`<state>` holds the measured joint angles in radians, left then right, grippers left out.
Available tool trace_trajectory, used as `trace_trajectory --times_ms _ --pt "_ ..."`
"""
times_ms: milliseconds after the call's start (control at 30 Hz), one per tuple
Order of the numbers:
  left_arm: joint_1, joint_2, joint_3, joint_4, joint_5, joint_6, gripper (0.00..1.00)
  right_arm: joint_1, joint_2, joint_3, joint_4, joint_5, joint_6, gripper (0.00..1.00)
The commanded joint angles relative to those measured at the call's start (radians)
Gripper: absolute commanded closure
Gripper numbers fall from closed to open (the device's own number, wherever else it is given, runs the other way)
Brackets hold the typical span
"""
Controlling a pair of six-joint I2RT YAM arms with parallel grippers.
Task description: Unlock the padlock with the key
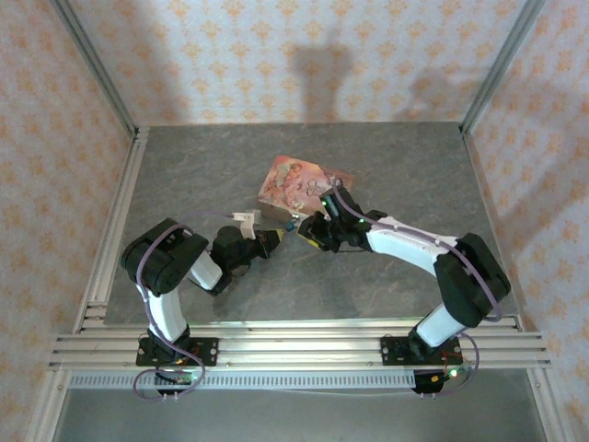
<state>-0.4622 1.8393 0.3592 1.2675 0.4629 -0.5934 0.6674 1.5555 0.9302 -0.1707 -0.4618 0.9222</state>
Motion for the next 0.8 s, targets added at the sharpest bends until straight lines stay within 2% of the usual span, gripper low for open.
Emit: trace_trajectory --times_ms 0,133,267,533,767 --pt "0.007 0.018 0.027 0.05 0.003 0.023 1.0 0.032 -0.025 -0.05 0.114 0.175 0.074 0.54" --pt "0.007 0.026 0.032 0.049 0.008 0.027 1.0 0.075 0.0 -0.086 0.236 0.275 0.131 0.47" --pt "0.007 0.041 0.035 0.048 0.015 0.045 1.0 0.097 0.063 -0.041 0.261 0.31 0.155 0.42" --pt "0.007 0.038 0.049 0.047 0.037 0.053 1.0 0.103 0.136 0.05 0.213 0.363 0.156 0.42" --pt "0.006 0.034 0.052 0.045 0.043 0.053 1.0 0.104 0.203 0.109 0.201 0.387 0.167 0.47"
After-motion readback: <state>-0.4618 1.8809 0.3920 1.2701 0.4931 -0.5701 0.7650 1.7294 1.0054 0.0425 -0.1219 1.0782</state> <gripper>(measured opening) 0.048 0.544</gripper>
